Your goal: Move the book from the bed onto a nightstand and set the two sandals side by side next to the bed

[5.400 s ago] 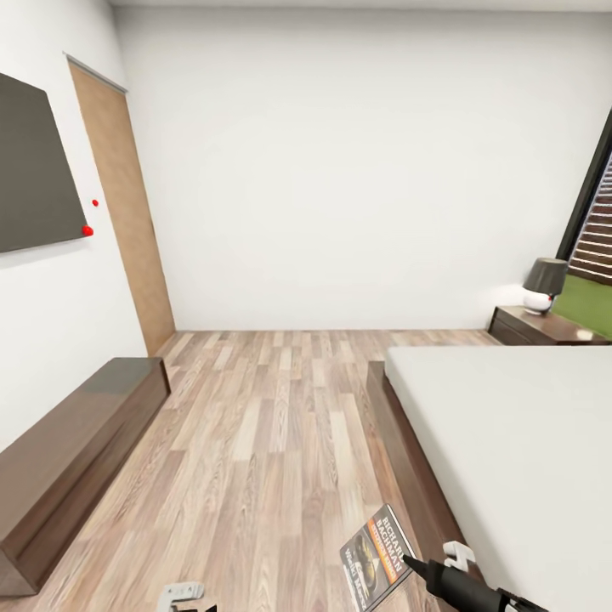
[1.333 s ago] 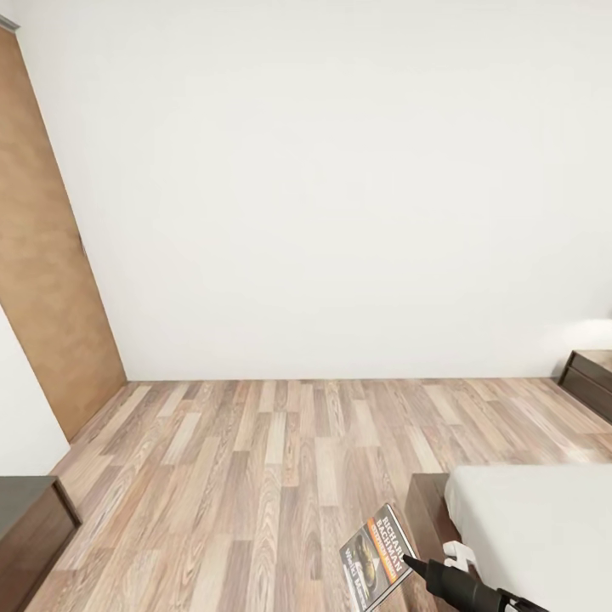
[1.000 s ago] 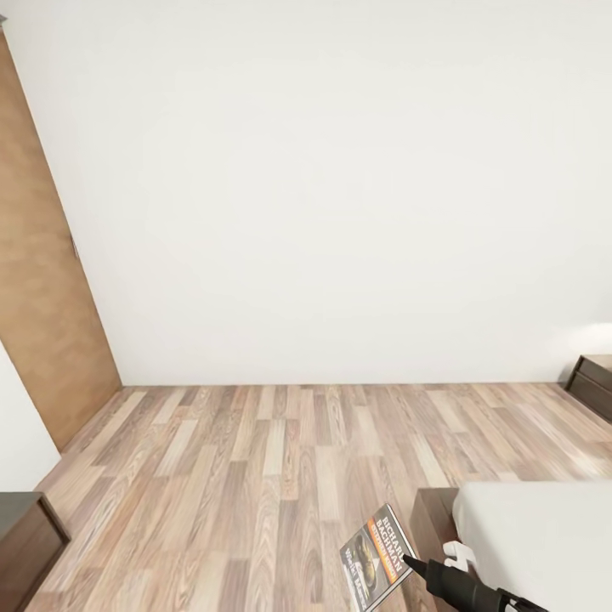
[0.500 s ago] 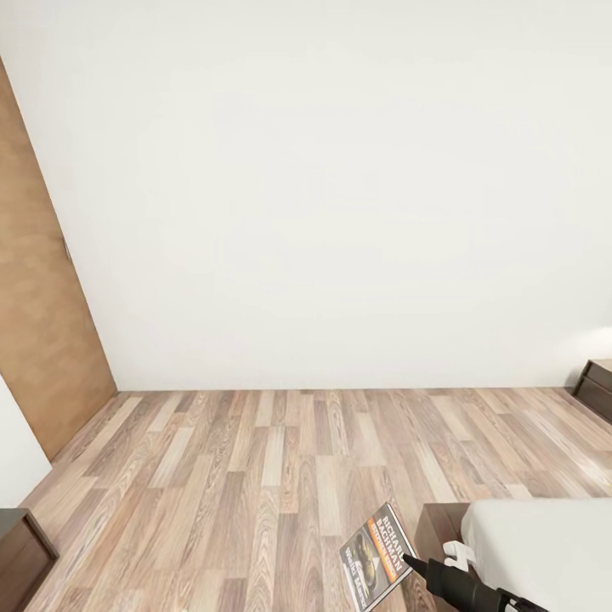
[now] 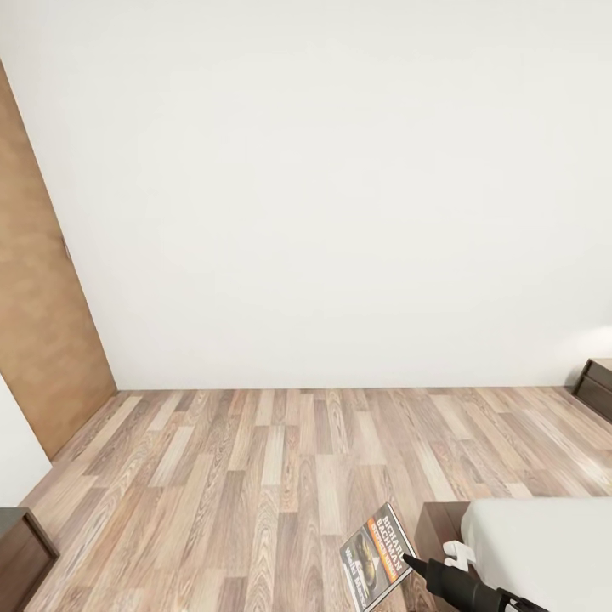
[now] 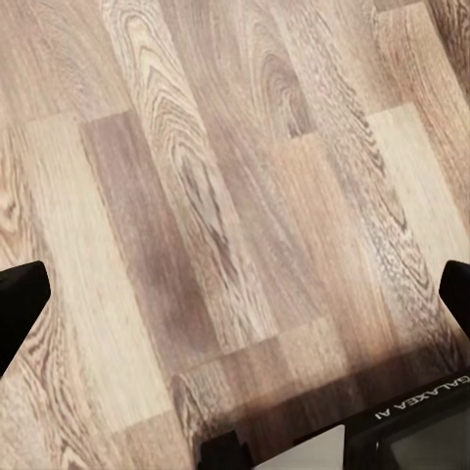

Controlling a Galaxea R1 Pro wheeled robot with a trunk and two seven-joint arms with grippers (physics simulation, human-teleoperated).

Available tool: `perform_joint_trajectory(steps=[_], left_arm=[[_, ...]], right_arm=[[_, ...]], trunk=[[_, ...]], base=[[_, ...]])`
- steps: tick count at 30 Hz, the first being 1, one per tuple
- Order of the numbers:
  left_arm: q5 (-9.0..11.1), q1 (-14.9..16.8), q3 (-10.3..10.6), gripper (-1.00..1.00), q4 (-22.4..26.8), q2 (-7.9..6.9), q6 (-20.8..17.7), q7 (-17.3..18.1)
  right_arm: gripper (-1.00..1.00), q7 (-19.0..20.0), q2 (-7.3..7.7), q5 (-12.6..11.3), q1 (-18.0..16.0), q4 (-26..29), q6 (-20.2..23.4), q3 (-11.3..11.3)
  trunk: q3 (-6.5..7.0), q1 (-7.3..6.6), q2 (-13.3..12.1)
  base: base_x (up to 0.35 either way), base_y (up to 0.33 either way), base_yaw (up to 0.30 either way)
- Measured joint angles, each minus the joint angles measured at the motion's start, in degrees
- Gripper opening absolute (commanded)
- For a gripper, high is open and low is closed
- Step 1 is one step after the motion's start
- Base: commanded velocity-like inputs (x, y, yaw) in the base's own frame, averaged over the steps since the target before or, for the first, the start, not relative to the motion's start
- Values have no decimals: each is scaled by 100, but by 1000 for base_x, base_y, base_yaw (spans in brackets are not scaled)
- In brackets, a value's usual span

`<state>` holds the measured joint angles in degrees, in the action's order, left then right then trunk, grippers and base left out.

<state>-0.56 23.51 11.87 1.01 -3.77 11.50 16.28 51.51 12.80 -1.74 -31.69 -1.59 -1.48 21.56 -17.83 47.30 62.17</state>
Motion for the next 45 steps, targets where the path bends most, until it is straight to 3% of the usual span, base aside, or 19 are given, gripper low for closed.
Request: perform_joint_trajectory(steps=[16,45], left_arm=[[0,0,0,100,0,0,0,0],[1,1,-8,100,0,-9,1,-4]], right_arm=[[-100,1,0,1,-1,0,-3,-4],[-100,-1,-1,1,0,-1,-2,-19]], trunk=[[-127,-1,1],[-131,-3,1]], base=[[21,0,-81],[323,60,-1]])
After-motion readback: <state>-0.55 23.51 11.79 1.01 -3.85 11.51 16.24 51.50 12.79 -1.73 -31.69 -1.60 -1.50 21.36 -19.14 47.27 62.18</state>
